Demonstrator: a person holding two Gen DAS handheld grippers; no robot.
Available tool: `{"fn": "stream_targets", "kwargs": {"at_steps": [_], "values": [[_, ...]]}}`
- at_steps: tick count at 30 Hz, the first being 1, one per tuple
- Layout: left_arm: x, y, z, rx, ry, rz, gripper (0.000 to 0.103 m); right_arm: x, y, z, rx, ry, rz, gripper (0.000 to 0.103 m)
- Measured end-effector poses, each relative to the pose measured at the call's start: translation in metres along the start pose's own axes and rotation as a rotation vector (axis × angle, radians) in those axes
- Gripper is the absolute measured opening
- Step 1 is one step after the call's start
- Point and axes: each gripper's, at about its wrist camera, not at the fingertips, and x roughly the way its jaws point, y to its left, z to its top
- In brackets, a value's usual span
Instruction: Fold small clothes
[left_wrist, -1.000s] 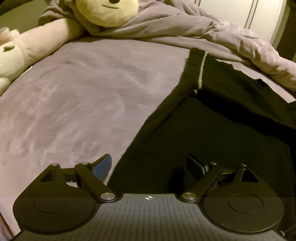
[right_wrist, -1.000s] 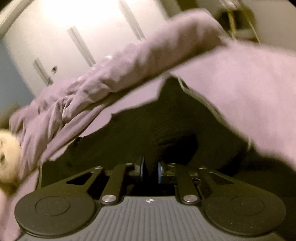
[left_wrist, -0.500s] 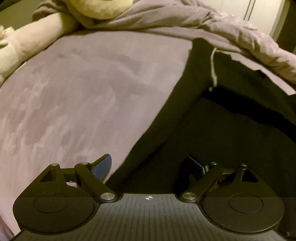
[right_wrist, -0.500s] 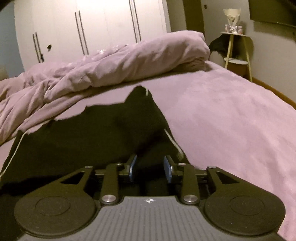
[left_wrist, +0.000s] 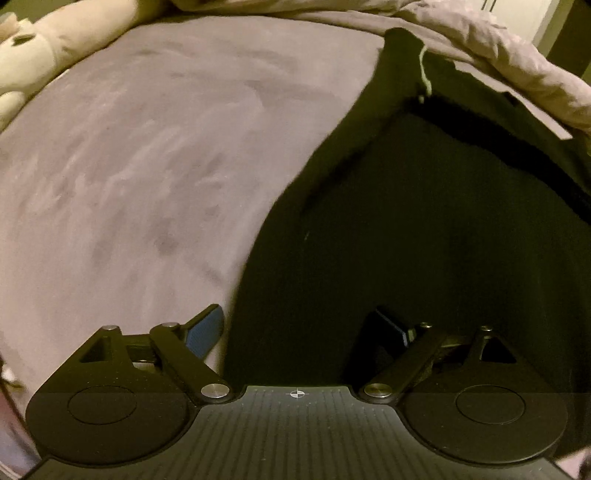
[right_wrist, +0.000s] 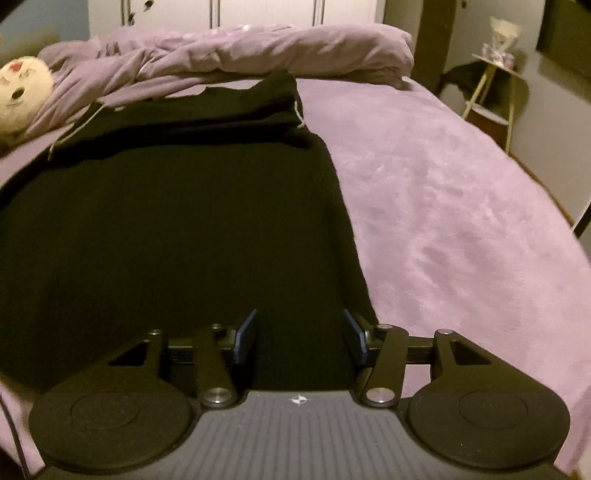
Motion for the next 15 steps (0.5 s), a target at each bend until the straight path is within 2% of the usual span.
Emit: {"fn": "stream_targets", "kwargs": {"at_steps": [3,9,15], "values": [[-0.01,0.002,-0.015,0.011,0.007,0.023,0.089,-0.012,-0.01,-0.001,0.043,0.006,-0.03,0.064],[-0.026,0.02,-0.029,-0.055,-0.017,0.01,0.089,-0.029,-0.039,-0.025,0.184,0.015,-0.014,0.064],[-0.028,0.036,-0.023,-0.128,-0.04,-0.031,0.09,-0.023,-0.045,-0.034,0.282,0.017,0.055,0.06]]}}
